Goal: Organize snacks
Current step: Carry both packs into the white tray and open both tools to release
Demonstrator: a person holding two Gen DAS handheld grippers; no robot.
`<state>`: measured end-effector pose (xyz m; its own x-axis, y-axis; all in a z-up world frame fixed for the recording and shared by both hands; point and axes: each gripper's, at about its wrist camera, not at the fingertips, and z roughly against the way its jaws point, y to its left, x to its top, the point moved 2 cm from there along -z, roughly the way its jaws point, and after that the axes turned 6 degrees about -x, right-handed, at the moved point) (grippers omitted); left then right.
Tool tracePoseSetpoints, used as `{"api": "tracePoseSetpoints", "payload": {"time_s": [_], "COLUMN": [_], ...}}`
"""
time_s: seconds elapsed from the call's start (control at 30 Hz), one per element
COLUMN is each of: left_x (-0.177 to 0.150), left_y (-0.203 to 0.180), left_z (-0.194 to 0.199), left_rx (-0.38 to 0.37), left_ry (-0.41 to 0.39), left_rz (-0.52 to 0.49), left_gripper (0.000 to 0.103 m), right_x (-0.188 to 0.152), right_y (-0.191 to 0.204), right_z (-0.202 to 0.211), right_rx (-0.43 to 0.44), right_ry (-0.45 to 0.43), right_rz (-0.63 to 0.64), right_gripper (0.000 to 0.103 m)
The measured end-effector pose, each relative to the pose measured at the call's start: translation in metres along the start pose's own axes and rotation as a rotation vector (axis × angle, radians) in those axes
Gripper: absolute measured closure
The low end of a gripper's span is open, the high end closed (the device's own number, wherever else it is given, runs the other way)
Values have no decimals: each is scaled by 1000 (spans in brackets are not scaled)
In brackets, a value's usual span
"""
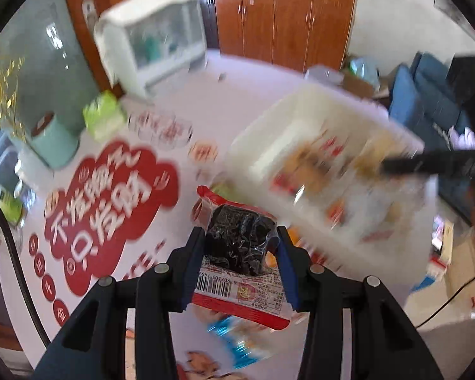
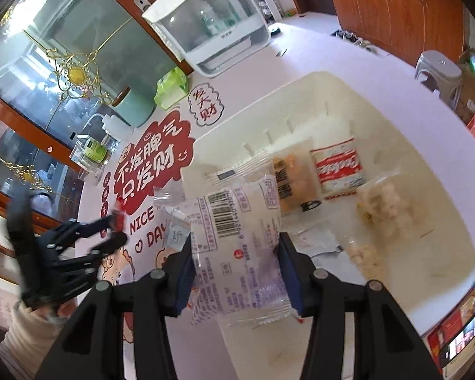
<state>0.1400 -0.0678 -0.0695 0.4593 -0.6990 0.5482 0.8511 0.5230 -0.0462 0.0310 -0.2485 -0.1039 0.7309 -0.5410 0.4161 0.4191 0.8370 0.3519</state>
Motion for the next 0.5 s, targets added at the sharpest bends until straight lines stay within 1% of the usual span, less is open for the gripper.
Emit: {"api": "tracePoseSetpoints", "payload": {"time_s": [0.17,0.27,0.33,0.43,0.47,0.5], "left_x": [46,64,73,79,80,80], "left_y": [-50,-73,-86,-101,-105,-108], "left_z": [-2,-14,-24,-36,-37,-39], "left_rx": [14,10,12,35,45,52], "left_ry": [-41,-41,-29,-22,-23,-28], "left_rz": [14,26,38,49,52,60], "left_gripper": [60,60,57,39,27,20], "right_x": [6,9,12,16,16,17], "right_y": [-18,-31,-38,-53,-57,-60], "right_z": [18,27,30,37,40,41], "right_rx": [-48,-79,-100,-112,-111,-112], "right_ry": [-37,-52,-60,-77,-83,-89], "right_rz": [10,19,19,9,6,5], "right_gripper": [53,52,52,50,48,46]}}
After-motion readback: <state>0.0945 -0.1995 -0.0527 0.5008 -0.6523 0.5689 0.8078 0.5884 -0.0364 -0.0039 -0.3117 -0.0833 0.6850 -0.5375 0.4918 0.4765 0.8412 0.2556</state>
